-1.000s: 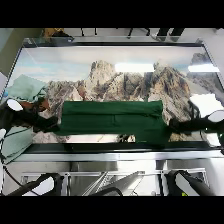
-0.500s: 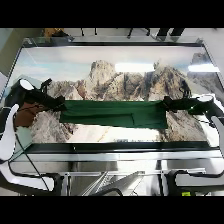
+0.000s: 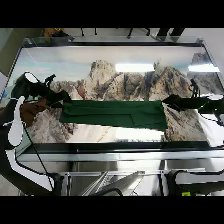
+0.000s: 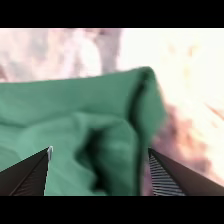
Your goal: Fold the shirts.
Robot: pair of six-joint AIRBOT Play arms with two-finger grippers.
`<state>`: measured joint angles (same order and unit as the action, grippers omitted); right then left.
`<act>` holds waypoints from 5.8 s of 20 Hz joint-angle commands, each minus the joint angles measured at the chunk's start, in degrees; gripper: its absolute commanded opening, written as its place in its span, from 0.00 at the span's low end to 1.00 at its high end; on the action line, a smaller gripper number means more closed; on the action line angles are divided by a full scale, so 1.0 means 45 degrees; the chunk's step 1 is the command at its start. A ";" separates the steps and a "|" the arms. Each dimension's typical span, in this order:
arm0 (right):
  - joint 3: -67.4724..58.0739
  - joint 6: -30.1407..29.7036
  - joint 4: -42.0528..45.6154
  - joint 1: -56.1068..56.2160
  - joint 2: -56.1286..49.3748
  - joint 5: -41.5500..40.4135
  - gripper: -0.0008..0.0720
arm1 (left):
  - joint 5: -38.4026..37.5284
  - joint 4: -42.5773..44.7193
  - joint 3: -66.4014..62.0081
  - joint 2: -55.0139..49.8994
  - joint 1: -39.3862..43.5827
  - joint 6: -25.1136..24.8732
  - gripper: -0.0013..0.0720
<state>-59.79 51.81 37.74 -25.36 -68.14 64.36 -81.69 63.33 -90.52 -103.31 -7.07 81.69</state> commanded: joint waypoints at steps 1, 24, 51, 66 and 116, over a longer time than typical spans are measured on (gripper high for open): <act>0.0121 0.0345 0.0709 -0.0588 -0.0146 0.1287 0.96 | -0.0865 -0.0019 -0.1239 -0.0102 -0.0029 0.0379 0.93; -0.4843 0.2448 0.0583 0.1695 0.0107 0.4784 0.04 | 0.3011 -0.1802 -0.1953 -0.1433 0.7101 0.0117 0.04; -0.6586 0.5629 0.1005 1.0768 -0.1846 -0.0748 0.05 | 0.0792 -0.4726 -0.5178 0.1928 0.3376 -0.1073 0.04; -0.7164 0.6732 0.5960 0.6620 0.0957 0.3113 0.80 | -0.0636 -0.4648 -0.5178 0.1894 0.3021 -0.1486 0.04; -0.5921 0.3376 0.0330 0.5940 -0.1685 0.1579 0.04 | -0.1875 -0.4639 -0.5178 0.1894 0.3021 -0.1253 0.04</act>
<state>-80.29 61.80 33.30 2.55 -81.93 70.11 -89.76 42.44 -113.82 -94.80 6.55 76.07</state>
